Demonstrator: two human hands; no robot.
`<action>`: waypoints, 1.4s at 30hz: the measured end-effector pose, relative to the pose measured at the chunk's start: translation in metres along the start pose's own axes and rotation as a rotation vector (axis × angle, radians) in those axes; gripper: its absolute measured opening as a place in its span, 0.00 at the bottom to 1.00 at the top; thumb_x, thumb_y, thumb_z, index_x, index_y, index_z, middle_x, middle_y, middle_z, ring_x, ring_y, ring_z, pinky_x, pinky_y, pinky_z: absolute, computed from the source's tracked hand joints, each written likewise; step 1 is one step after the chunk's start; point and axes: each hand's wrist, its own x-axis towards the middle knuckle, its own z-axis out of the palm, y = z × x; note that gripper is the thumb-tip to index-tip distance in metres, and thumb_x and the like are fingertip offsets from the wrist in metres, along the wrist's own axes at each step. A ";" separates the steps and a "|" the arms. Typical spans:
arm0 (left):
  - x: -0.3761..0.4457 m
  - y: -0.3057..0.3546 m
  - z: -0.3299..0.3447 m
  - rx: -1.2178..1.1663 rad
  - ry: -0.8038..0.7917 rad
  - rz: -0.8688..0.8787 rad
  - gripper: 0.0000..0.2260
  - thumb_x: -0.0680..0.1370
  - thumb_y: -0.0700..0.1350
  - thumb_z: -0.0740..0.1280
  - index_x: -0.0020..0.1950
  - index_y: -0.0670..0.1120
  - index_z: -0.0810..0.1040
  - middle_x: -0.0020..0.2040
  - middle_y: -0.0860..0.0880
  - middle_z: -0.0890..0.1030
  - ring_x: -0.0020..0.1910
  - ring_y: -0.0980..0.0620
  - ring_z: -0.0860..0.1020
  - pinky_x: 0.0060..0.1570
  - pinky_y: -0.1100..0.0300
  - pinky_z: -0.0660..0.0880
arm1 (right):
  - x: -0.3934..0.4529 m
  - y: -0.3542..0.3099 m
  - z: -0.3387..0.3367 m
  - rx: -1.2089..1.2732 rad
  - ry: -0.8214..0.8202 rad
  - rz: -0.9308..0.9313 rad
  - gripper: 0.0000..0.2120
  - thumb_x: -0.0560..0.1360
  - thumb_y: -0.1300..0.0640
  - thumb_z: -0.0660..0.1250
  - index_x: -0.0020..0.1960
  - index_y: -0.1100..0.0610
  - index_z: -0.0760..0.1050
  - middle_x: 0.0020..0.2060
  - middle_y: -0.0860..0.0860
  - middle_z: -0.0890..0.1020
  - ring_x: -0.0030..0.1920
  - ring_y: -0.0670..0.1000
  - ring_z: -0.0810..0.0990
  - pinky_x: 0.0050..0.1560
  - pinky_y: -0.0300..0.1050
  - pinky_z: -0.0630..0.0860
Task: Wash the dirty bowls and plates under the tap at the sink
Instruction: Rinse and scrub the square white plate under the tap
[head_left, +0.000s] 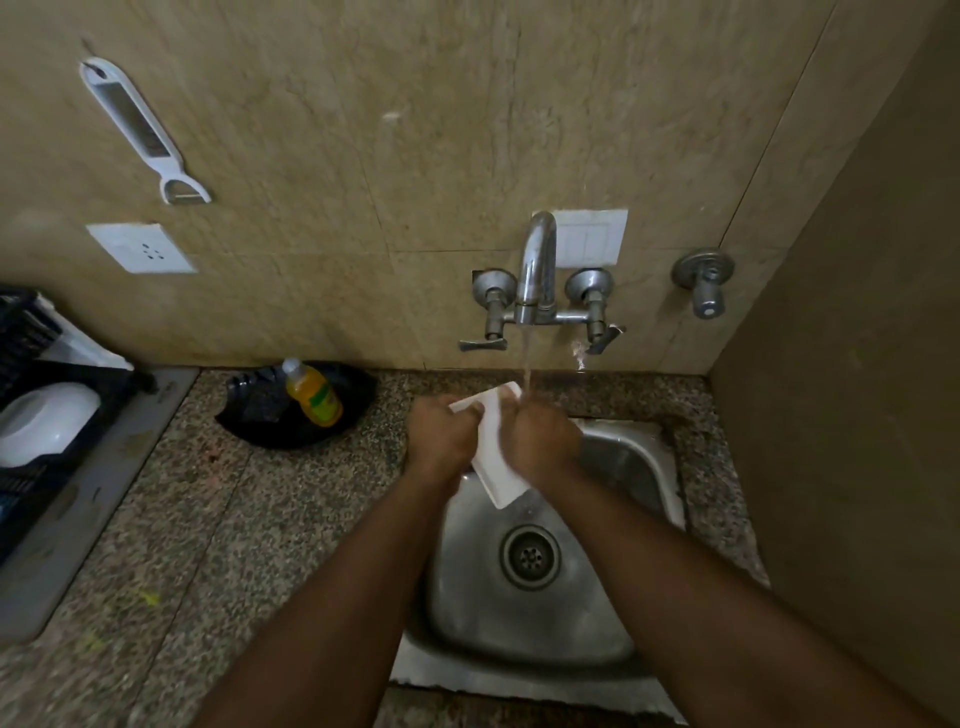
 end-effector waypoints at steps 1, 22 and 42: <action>-0.003 0.001 0.001 0.022 -0.022 0.007 0.03 0.79 0.37 0.70 0.51 0.42 0.83 0.36 0.52 0.79 0.36 0.52 0.80 0.24 0.64 0.76 | 0.006 0.003 -0.005 -0.009 0.003 0.041 0.35 0.83 0.35 0.41 0.63 0.57 0.78 0.54 0.57 0.83 0.55 0.57 0.82 0.54 0.51 0.77; -0.006 -0.056 0.091 0.797 -0.514 0.316 0.35 0.86 0.55 0.51 0.81 0.50 0.29 0.80 0.47 0.26 0.80 0.44 0.30 0.79 0.37 0.39 | -0.005 0.043 -0.021 0.817 -0.002 0.366 0.15 0.80 0.56 0.64 0.65 0.59 0.79 0.59 0.58 0.84 0.57 0.61 0.83 0.60 0.60 0.80; 0.032 -0.041 0.093 0.756 -0.517 0.308 0.33 0.87 0.58 0.48 0.80 0.50 0.27 0.82 0.50 0.29 0.81 0.51 0.32 0.77 0.37 0.36 | -0.018 0.030 -0.029 0.750 0.185 0.274 0.14 0.82 0.48 0.64 0.60 0.57 0.78 0.53 0.56 0.85 0.51 0.58 0.83 0.51 0.48 0.77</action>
